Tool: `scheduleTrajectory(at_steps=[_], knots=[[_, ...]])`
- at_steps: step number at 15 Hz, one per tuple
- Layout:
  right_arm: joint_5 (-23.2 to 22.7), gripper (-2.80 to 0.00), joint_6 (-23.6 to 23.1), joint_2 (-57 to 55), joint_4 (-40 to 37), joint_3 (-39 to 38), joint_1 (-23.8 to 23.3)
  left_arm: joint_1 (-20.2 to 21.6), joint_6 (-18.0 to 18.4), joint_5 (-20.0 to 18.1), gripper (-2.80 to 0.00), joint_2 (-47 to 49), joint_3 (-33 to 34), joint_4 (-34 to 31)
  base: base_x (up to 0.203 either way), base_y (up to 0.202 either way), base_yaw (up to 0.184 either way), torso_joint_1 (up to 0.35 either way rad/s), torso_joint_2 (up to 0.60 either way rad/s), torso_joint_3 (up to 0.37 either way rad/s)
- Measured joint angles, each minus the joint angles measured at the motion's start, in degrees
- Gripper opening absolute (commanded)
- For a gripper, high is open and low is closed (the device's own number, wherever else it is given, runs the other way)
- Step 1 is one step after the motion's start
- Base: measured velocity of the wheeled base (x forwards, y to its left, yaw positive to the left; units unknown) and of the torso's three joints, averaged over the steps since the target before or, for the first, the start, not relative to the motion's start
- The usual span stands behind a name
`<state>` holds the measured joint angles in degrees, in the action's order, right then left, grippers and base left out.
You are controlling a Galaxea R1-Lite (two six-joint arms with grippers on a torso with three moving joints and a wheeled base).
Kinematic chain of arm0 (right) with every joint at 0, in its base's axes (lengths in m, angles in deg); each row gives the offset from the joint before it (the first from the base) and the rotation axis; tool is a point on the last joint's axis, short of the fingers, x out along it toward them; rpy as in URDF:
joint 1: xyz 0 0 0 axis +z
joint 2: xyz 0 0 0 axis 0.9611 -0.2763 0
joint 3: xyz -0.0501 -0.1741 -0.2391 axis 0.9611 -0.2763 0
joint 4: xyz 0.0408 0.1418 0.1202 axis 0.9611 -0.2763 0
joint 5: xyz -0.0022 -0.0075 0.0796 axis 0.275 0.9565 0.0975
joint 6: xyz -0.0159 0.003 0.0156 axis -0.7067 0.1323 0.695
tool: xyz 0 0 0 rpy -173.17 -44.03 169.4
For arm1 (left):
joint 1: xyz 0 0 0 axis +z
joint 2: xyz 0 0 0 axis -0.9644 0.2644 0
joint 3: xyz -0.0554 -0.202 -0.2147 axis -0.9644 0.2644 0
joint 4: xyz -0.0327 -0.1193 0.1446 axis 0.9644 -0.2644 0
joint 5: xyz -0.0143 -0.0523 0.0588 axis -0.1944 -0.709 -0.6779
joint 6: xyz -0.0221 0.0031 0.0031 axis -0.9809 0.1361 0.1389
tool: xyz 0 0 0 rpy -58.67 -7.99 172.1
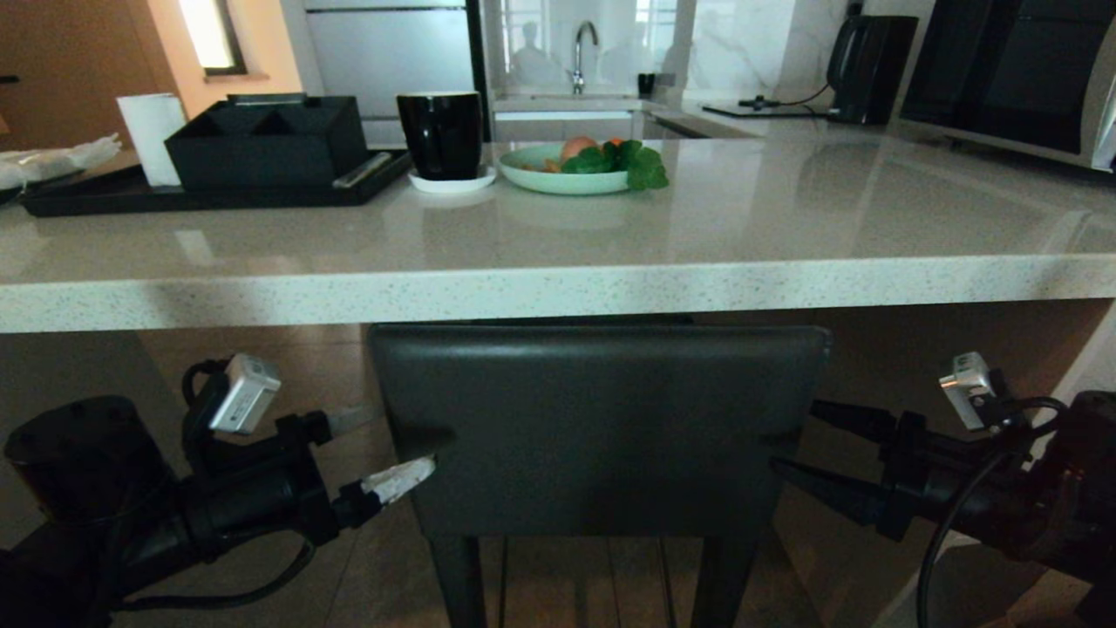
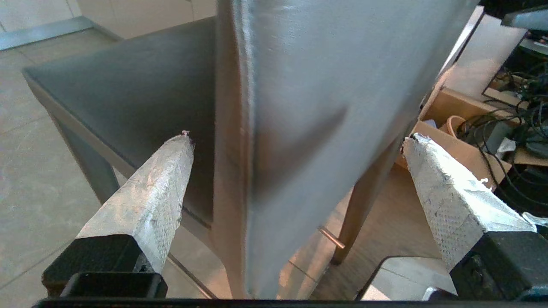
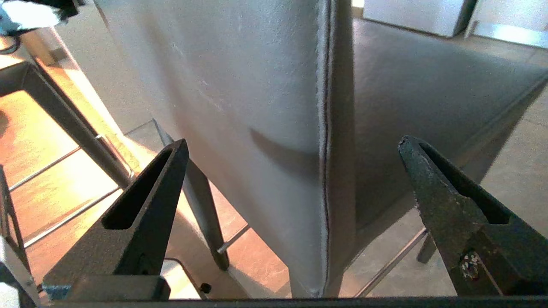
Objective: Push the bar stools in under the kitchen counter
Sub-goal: Pull the gray chair out from under the dining table
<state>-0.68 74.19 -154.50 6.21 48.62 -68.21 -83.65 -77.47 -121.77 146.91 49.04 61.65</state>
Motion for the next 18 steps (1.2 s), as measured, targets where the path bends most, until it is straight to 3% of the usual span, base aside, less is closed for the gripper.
scheduleTrajectory(at_steps=[5,9,11,18], knots=[[-0.1,0.0,-0.1,-2.5,0.0,2.1,0.8,-0.8,-0.4,0.0,0.0,3.6,-4.0,0.0,0.0,0.0,0.0,0.0,0.0,0.0],[0.0,0.0,0.1,-3.4,0.0,3.9,4.7,-4.5,-0.5,0.4,0.0,5.4,-5.1,0.0,0.0,0.0,0.0,0.0,0.0,0.0],[0.6,0.0,0.3,-3.5,-0.1,5.1,7.0,-5.9,-2.3,2.4,0.0,5.7,-5.7,0.0,0.0,0.0,0.0,0.0,0.0,0.0],[2.1,0.0,0.3,-4.4,0.0,6.5,9.9,-7.2,-3.1,3.9,0.0,6.5,-6.2,0.0,0.0,0.0,0.0,0.0,0.0,0.0]])
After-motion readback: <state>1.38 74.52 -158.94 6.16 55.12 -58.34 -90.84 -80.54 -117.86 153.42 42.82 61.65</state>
